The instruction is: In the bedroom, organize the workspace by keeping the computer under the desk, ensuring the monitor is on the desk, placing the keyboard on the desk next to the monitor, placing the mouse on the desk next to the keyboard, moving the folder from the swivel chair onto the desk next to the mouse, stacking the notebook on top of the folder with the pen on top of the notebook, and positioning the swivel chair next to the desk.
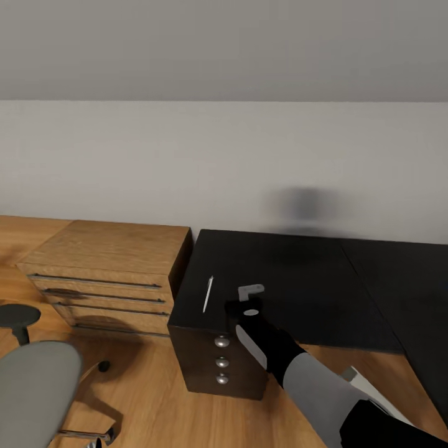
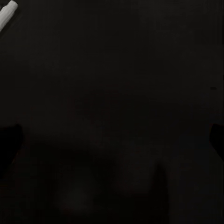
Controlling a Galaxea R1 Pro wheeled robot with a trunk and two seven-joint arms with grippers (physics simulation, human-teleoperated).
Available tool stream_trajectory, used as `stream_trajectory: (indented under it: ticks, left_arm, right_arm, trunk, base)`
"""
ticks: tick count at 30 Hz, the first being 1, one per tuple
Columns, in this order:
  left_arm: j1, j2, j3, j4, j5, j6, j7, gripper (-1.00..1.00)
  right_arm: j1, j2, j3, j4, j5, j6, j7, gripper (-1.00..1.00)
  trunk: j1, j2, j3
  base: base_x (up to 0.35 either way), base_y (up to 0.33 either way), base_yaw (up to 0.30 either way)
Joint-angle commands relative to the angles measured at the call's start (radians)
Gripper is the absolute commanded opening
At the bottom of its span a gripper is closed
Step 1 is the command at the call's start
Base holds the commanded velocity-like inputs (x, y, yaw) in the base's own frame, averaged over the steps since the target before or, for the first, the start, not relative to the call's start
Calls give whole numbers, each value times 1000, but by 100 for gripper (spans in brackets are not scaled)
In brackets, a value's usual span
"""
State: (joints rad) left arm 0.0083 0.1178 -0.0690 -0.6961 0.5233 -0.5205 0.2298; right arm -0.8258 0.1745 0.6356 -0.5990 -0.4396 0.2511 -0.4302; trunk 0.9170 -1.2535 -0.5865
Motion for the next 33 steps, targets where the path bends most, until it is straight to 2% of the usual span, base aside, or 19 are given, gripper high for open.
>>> stream_trajectory:
  ticks: [1, 5, 12, 21, 26, 28, 33]
  left_arm:
    - [0, 1, -7, 1, 1, -3, 9, 100]
    - [0, -3, -8, 11, -11, -3, 9, 100]
    - [0, -17, -8, 13, -14, -3, 9, 100]
    - [0, -19, -9, 14, -15, -3, 9, 100]
    - [0, -19, -8, 14, -15, -3, 8, 100]
    - [0, -19, -8, 14, -15, -4, 9, 100]
    - [0, -19, -8, 13, -14, -5, 9, 100]
  right_arm:
    - [-1, 0, 5, -1, -5, 0, -8, 100]
    - [-1, 0, 5, 0, -5, -13, -7, 100]
    - [0, 0, 6, 0, -5, -18, -5, 100]
    - [2, 0, 4, 2, -10, -18, 0, 100]
    - [2, 0, 4, 4, -64, -13, 1, 100]
    - [2, 0, 5, 8, -110, -7, -1, 100]
    - [2, 0, 4, 10, -123, 29, -2, 100]
  trunk:
    - [1, -1, -1]
    - [1, -1, -3]
    - [1, -1, -6]
    - [1, -1, -7]
    - [1, -1, -7]
    - [1, -1, -7]
    - [1, -1, -7]
  base:
    - [327, 122, 107]
    - [226, 161, 167]
    - [37, 114, 235]
    - [143, 154, 26]
    - [74, 77, 1]
    - [15, 16, 0]
    - [2, 2, 0]
